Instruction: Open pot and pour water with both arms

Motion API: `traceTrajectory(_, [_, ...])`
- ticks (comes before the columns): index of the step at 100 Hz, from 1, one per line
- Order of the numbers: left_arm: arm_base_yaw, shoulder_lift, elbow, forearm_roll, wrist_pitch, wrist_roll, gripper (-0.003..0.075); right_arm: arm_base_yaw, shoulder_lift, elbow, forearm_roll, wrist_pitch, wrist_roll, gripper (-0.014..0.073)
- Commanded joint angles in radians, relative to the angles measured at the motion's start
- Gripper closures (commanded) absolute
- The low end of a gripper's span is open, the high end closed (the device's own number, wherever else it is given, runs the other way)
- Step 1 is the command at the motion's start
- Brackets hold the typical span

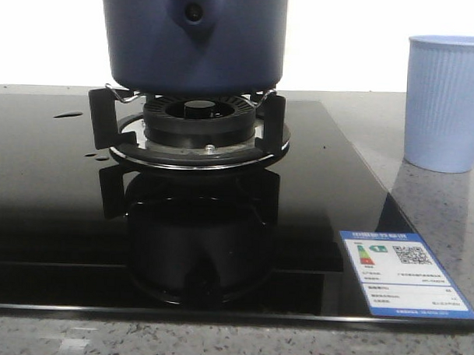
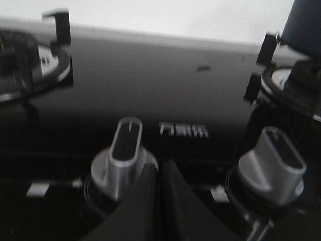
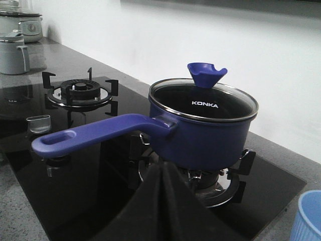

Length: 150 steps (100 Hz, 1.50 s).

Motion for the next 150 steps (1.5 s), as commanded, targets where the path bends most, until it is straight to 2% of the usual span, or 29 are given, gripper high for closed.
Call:
traceTrajectory(1, [0.002, -0.026, 0.033, -0.009, -0.007, -0.021, 0.0739, 0.001, 0.006, -0.028, 0.046, 0.029, -0.001, 0.0664])
traceTrajectory(19, [0.002, -0.026, 0.033, -0.003, 0.030, -0.021, 0.0739, 0.001, 0.006, -0.028, 0.046, 0.029, -0.001, 0.0664])
traceTrajectory(120, [0.002, -0.026, 0.033, -0.003, 0.029, -0.021, 0.0739, 0.001, 0.006, -0.028, 0.012, 0.029, -0.001, 0.0664])
traceTrajectory(129, [0.002, -0.026, 0.033, -0.003, 0.029, -0.021, 0.0739, 0.001, 0.008, -0.028, -0.067, 0.108, -0.001, 0.0664])
traceTrajectory(150, [0.002, -0.026, 0.033, -0.003, 0.029, -0.021, 0.0739, 0.001, 0.010, -0.010, -0.041, 0.401, -0.001, 0.0664])
